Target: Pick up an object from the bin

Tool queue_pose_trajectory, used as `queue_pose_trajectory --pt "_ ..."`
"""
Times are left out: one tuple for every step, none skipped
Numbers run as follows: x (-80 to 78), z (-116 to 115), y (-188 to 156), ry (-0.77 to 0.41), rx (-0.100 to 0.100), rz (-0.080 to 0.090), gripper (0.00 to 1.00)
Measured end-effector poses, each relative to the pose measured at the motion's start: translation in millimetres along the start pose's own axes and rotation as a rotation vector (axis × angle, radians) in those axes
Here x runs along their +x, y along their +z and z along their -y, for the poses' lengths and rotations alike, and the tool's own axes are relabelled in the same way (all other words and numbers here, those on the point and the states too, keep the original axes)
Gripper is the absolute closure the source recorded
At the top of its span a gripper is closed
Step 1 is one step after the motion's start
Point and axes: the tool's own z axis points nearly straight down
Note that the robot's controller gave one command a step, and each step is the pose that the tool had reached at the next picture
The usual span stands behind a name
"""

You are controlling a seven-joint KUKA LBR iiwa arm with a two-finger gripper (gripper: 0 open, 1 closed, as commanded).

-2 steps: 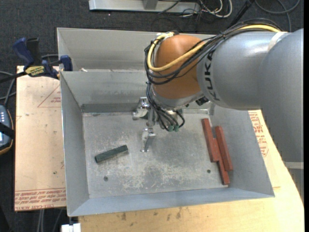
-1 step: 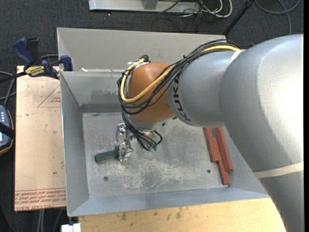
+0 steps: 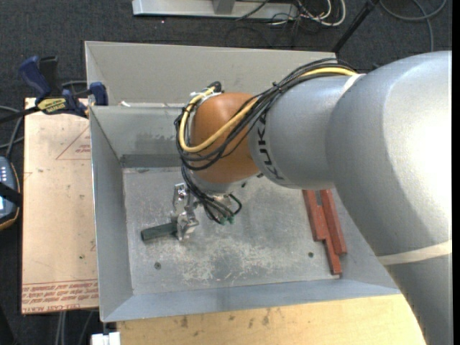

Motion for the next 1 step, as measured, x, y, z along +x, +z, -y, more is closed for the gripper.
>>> queue_pose_trajectory --pt "10.5 -7.2 -162.9 -0.021 0.003 -0.012 1.00"
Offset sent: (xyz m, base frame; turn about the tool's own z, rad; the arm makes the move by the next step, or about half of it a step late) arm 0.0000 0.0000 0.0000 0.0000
